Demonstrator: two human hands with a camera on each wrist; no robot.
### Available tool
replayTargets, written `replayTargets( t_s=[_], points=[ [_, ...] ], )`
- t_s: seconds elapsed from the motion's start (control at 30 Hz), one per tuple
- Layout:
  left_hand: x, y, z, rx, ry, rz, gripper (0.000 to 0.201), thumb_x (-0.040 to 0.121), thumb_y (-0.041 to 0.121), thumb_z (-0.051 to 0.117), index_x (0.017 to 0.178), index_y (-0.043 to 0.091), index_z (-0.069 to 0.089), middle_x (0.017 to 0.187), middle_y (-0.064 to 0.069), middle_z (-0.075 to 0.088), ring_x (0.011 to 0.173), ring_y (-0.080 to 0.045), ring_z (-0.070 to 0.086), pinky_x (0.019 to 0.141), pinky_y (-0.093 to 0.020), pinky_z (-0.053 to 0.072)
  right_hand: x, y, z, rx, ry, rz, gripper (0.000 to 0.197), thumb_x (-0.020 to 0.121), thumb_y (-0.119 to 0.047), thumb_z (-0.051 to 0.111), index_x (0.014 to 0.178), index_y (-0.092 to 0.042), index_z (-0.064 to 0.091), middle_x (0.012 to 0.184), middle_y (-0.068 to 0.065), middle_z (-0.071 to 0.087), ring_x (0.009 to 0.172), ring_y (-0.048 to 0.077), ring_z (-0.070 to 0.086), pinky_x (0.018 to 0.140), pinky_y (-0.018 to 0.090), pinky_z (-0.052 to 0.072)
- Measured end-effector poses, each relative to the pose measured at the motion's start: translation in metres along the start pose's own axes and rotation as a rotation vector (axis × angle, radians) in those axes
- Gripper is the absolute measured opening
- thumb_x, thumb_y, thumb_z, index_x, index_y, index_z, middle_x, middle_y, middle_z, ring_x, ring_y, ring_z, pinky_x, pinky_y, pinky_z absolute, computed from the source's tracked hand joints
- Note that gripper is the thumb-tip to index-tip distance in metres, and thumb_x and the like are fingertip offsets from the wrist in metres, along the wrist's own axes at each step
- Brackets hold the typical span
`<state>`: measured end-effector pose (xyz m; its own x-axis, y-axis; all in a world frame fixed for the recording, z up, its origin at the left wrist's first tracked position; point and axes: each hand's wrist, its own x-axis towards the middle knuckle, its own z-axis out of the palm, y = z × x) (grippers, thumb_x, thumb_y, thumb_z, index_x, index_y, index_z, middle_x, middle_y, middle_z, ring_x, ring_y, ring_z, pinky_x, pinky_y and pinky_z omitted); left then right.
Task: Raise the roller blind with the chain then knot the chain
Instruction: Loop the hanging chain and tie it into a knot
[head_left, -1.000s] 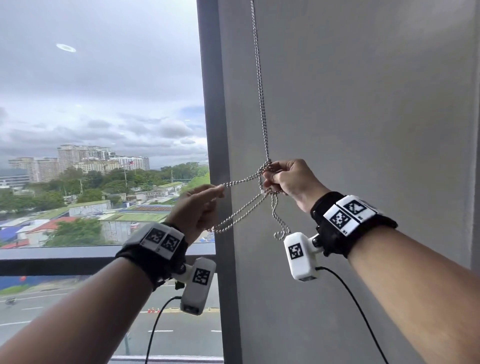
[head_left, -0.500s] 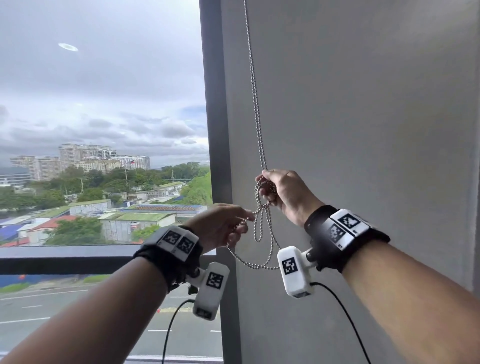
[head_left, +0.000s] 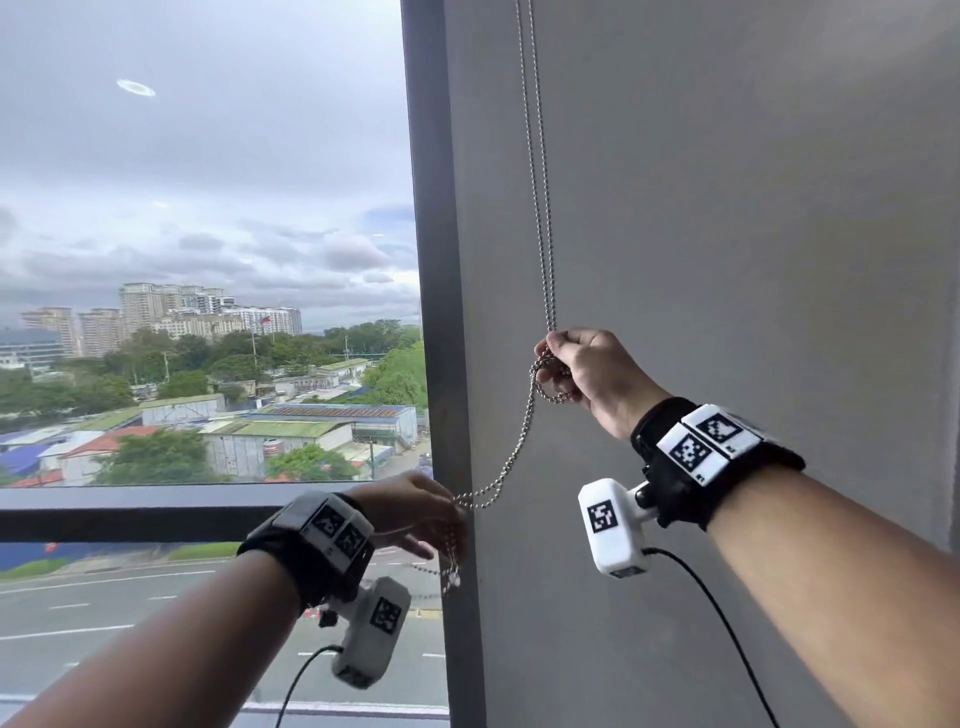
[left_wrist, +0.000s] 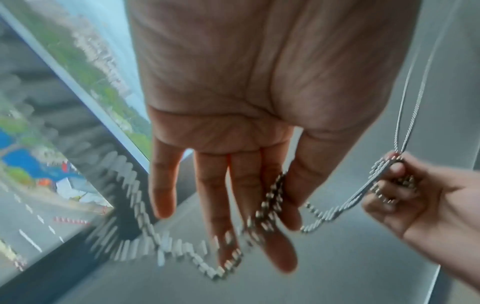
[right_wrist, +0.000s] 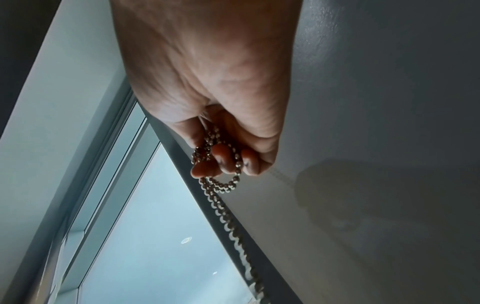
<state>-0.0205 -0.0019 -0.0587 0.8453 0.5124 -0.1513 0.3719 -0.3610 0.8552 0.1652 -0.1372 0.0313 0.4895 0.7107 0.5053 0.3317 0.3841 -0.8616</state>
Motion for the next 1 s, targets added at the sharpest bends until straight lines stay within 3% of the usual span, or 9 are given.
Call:
replayTargets(
  t_s=[0.13,0.23,0.3,0.37,0.47,0.6,0.7,0.83,1.0],
  points=[
    [0.001,0.031,0.009,-0.324,0.017,0.18,0.012,0.083,0.009,0.061,0.087,-0.001,0.067,0.074,-0.015,0.068,0.079,-0.03,0.068,0.09,-0.047,0.046,-0.002,-0.001,0.01,0.016,-0.013,0.001,0.024,0.101,-0.015,0.045,0.084,-0.012,0.06,0.068,0.007,0.062,0.041,0.004,0.049,0.039,0.014,0.033],
    [0.0,0.055,0.016,-0.393,-0.002,0.222,0.025,0.082,0.015,0.065,0.104,0.003,0.062,0.083,-0.015,0.068,0.094,-0.035,0.065,0.088,-0.042,0.046,-0.005,-0.003,0.016,0.016,-0.041,-0.001,0.024,0.101,-0.016,0.046,0.083,-0.012,0.061,0.069,0.008,0.064,0.043,0.007,0.048,0.04,0.015,0.034],
    [-0.001,0.066,0.023,-0.394,0.012,0.24,0.02,0.082,0.016,0.065,0.1,0.008,0.061,0.088,-0.016,0.069,0.096,-0.036,0.064,0.086,-0.041,0.046,-0.009,-0.005,0.018,0.006,-0.057,0.0,0.024,0.1,-0.018,0.046,0.083,-0.014,0.062,0.068,0.007,0.065,0.048,0.011,0.047,0.041,0.016,0.035],
    [0.002,0.072,0.028,-0.382,0.058,0.252,0.025,0.08,0.014,0.068,0.101,0.009,0.056,0.087,-0.015,0.068,0.091,-0.035,0.066,0.084,-0.04,0.048,-0.012,-0.006,0.02,0.002,-0.069,-0.005,0.024,0.099,-0.018,0.047,0.084,-0.013,0.063,0.068,0.007,0.064,0.048,0.01,0.049,0.042,0.016,0.036],
    [0.008,0.075,0.033,-0.499,0.147,0.309,0.041,0.078,0.005,0.07,0.112,0.002,0.049,0.074,-0.013,0.062,0.066,-0.031,0.067,0.078,-0.043,0.054,-0.013,-0.004,0.022,0.015,-0.089,-0.017,0.025,0.098,-0.02,0.047,0.084,-0.012,0.065,0.068,0.007,0.065,0.051,0.013,0.053,0.047,0.021,0.039],
    [0.013,0.08,0.037,-0.628,0.269,0.447,0.01,0.084,0.005,0.063,0.084,0.001,0.054,0.065,-0.012,0.052,0.045,-0.019,0.058,0.055,-0.036,0.058,-0.016,0.001,0.022,-0.099,-0.047,-0.024,0.026,0.096,-0.027,0.049,0.083,-0.017,0.069,0.074,0.001,0.068,0.066,0.016,0.057,0.058,0.029,0.04],
    [0.014,0.081,0.042,-0.65,0.348,0.502,0.009,0.085,0.008,0.062,0.083,0.0,0.058,0.061,-0.011,0.054,0.038,-0.013,0.046,0.042,-0.024,0.045,-0.016,0.006,0.019,-0.116,-0.011,-0.025,0.029,0.096,-0.028,0.049,0.089,-0.012,0.073,0.079,0.001,0.067,0.07,0.015,0.054,0.06,0.029,0.04],
    [0.019,0.069,0.045,-0.695,0.44,0.56,0.014,0.085,0.007,0.062,0.097,0.001,0.059,0.06,-0.009,0.064,0.037,-0.011,0.043,0.039,-0.019,0.035,-0.015,0.013,0.012,-0.09,-0.018,-0.001,0.04,0.094,-0.031,0.048,0.096,0.0,0.073,0.082,0.007,0.065,0.071,0.018,0.051,0.055,0.029,0.037],
    [0.02,0.066,0.045,-0.576,0.537,0.579,0.013,0.086,0.021,0.062,0.08,0.01,0.06,0.05,0.004,0.057,0.033,-0.006,0.034,0.035,-0.015,0.025,-0.018,0.017,0.01,-0.037,-0.133,0.01,0.04,0.087,-0.036,0.047,0.092,-0.009,0.077,0.08,-0.001,0.07,0.07,0.016,0.052,0.061,0.031,0.037]
  ],
)
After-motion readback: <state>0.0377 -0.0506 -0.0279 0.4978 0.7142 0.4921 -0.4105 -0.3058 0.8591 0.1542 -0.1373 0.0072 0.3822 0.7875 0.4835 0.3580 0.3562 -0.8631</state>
